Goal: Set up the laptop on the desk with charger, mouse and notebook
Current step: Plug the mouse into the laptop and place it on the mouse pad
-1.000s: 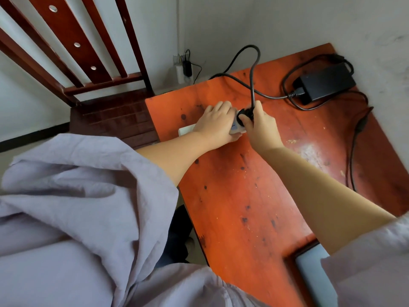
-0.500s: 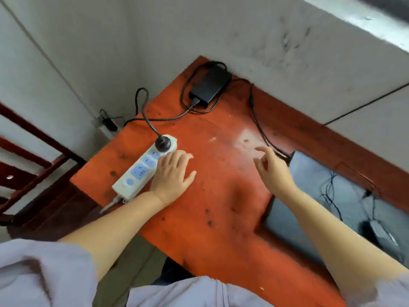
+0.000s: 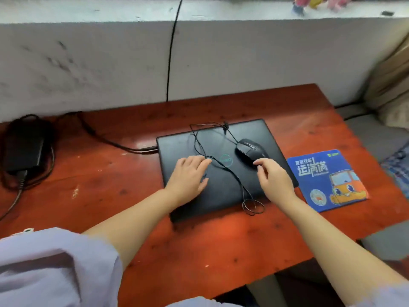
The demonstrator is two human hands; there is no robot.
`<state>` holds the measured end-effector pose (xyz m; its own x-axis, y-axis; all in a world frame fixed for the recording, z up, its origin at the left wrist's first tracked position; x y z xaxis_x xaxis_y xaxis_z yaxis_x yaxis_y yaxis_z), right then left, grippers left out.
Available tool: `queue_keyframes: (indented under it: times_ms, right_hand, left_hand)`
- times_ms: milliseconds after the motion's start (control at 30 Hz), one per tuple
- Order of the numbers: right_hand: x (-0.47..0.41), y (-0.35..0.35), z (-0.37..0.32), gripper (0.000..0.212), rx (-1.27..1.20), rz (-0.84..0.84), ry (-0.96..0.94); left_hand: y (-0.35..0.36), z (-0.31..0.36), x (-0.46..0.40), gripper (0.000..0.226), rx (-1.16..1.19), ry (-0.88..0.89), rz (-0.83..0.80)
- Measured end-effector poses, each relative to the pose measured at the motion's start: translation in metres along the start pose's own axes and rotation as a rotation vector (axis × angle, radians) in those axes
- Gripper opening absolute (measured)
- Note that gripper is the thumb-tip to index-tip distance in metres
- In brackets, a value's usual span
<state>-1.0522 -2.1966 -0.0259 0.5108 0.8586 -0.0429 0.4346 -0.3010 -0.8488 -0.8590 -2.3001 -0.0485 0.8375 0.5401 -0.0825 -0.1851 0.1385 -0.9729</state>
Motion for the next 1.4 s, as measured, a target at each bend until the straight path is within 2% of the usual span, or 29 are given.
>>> queue_keyframes:
  times_ms: [100, 167, 233, 367, 500, 567, 767, 967, 1100, 1200, 1267, 1333, 1400]
  right_hand:
    - [-0.025, 0.0, 0.014, 0.025, 0.121, 0.019, -0.013]
    - [-0.046, 0.012, 0.019, 0.035, 0.165, -0.053, 0.002]
    - [-0.062, 0.027, 0.024, 0.042, 0.172, -0.164, 0.018]
    - [-0.078, 0.033, 0.037, 0.039, 0.127, -0.248, -0.07]
    - [-0.088, -0.012, 0.082, 0.041, 0.024, -0.153, -0.053]
    - [-0.087, -0.044, 0.121, 0.041, 0.012, -0.084, -0.01]
    - [-0.051, -0.109, 0.241, 0.041, 0.039, 0.024, 0.223]
    - [-0.01, -0.103, 0.288, 0.04, 0.113, -0.002, 0.38]
    - [-0.022, -0.105, 0.289, 0.033, 0.113, -0.035, 0.375]
    - [-0.061, -0.125, 0.269, 0.014, -0.173, 0.007, 0.324]
    - [-0.102, -0.138, 0.24, 0.023, -0.378, -0.025, 0.28]
    - [-0.147, -0.141, 0.201, 0.034, -0.519, -0.126, 0.241]
    - [-0.183, -0.126, 0.165, 0.045, -0.622, -0.361, 0.305]
  left_hand:
    - [0.024, 0.022, -0.035, 0.064, -0.121, 0.073, -0.156]
    - [0.037, 0.022, -0.053, 0.06, -0.2, -0.018, -0.27]
    - [0.04, 0.017, -0.067, 0.044, -0.24, -0.175, -0.321]
    - [0.044, 0.019, -0.079, 0.025, -0.257, -0.341, -0.396]
    - [0.046, 0.038, -0.101, 0.021, -0.061, -0.435, -0.347]
    - [0.045, 0.058, -0.128, 0.022, -0.023, -0.424, -0.308]
    - [0.038, 0.131, -0.219, 0.016, -0.161, -0.214, -0.283]
    - [0.034, 0.182, -0.269, 0.016, -0.251, 0.054, -0.248]
    - [0.012, 0.2, -0.286, 0.014, -0.251, 0.191, -0.115]
    - [-0.015, 0.224, -0.283, 0.012, -0.273, 0.434, 0.093]
    - [-0.022, 0.235, -0.278, 0.012, -0.337, 0.536, 0.134]
    - [-0.024, 0.245, -0.274, 0.016, -0.35, 0.628, 0.144]
    - [-0.024, 0.255, -0.273, 0.009, -0.372, 0.705, 0.132]
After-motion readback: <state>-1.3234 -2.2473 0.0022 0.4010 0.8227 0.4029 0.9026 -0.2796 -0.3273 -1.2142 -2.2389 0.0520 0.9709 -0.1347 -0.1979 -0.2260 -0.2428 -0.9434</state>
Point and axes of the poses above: each hand's wrist, its own x-axis away from the middle knuckle, its own y-axis out of the palm, z = x × y, the point moved 7 cm from there along -x, towards the middle knuckle, and after that the axes turned 2 degrees about y, right-handed, at the moved point
